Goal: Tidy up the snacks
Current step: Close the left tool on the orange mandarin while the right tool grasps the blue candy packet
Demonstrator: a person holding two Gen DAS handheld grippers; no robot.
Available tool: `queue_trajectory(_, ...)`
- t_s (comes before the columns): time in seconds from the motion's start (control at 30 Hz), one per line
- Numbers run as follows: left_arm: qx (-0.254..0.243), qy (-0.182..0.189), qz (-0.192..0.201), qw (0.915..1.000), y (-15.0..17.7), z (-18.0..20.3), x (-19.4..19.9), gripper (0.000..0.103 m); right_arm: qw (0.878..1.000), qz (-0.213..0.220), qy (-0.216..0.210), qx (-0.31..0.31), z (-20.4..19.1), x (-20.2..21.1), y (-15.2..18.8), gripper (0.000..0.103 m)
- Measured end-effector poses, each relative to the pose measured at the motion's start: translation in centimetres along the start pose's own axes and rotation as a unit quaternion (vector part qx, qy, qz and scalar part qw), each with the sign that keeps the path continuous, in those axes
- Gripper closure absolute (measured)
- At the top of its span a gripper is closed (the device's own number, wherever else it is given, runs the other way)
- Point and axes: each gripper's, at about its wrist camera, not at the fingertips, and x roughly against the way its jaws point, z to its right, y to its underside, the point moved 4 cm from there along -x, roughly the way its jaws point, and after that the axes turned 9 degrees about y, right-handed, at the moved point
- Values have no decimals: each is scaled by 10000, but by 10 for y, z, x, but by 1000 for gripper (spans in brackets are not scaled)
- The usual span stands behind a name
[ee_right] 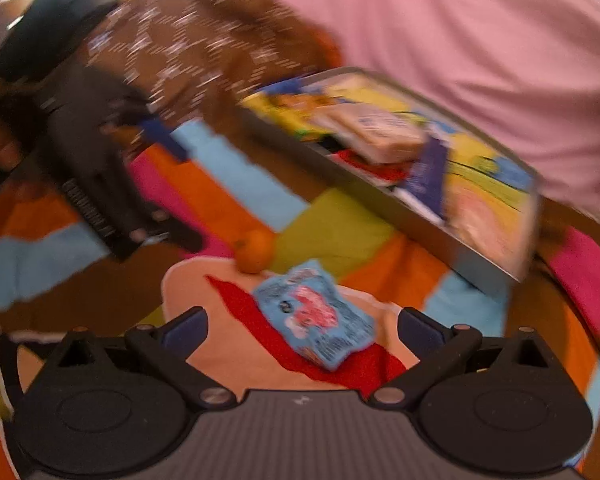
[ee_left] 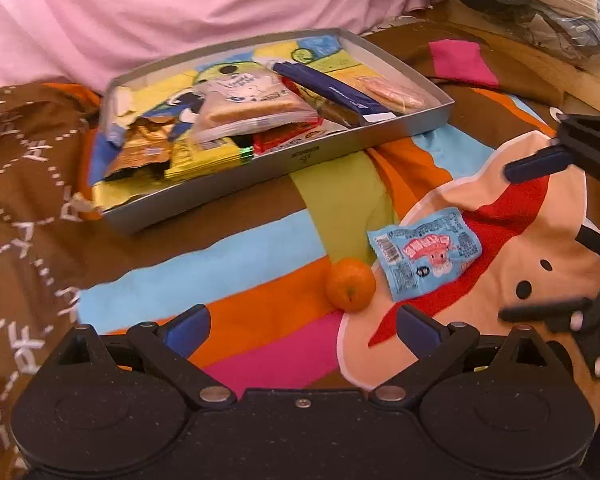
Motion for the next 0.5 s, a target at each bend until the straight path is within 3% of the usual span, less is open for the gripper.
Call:
queue_trajectory(0.17,-33,214,-31,9998,-8,-7,-23,6,9980,-167,-209,580,-6,-28,-3,0)
queue_trajectory(0.5,-9,500,-79,9987,-16,-7,-48,7,9961,-494,-259,677,2,-74,3,0)
